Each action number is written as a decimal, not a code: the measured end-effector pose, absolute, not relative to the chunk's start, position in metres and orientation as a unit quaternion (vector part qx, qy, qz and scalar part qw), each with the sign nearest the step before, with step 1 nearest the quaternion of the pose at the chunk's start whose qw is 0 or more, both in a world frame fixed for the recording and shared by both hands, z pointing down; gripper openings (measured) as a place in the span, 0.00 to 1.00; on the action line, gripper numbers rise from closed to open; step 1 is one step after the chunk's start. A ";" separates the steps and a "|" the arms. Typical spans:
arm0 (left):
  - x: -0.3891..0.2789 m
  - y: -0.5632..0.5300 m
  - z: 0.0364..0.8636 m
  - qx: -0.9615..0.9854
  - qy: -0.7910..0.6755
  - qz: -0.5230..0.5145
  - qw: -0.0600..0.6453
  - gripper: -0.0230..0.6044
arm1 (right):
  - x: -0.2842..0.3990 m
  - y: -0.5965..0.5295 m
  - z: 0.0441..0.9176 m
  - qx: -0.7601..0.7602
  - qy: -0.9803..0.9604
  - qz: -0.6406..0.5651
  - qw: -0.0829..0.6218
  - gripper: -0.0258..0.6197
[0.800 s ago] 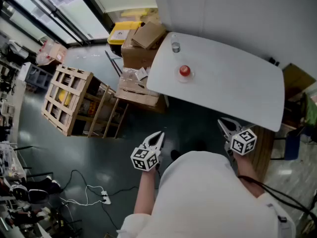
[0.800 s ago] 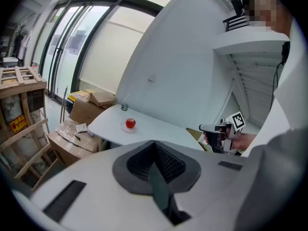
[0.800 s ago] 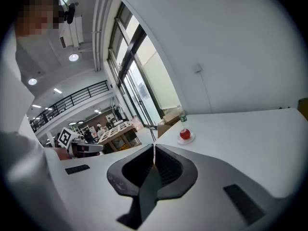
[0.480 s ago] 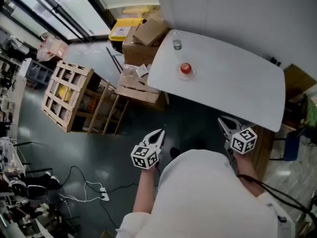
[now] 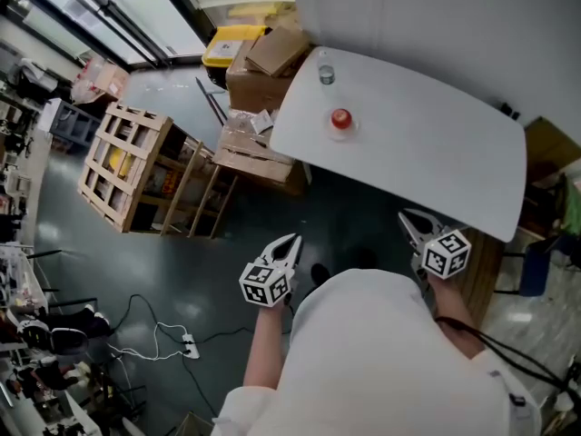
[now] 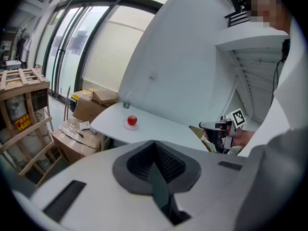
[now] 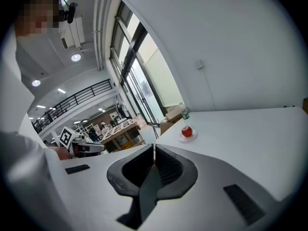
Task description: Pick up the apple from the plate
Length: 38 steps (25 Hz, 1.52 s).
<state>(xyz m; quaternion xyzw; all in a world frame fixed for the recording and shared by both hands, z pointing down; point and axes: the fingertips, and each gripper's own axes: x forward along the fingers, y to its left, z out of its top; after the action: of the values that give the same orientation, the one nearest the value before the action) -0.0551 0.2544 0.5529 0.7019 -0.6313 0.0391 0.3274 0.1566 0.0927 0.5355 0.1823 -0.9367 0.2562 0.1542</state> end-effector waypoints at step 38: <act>-0.053 0.199 0.562 0.676 -0.661 0.020 0.326 0.04 | 0.175 0.034 0.564 0.159 -0.930 0.278 0.180 0.10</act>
<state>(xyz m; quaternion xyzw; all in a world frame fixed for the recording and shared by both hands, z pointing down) -0.0529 0.1988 0.5622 0.6755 -0.6608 0.0204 0.3264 0.1752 0.0336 0.5642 0.1589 -0.9302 0.2776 0.1803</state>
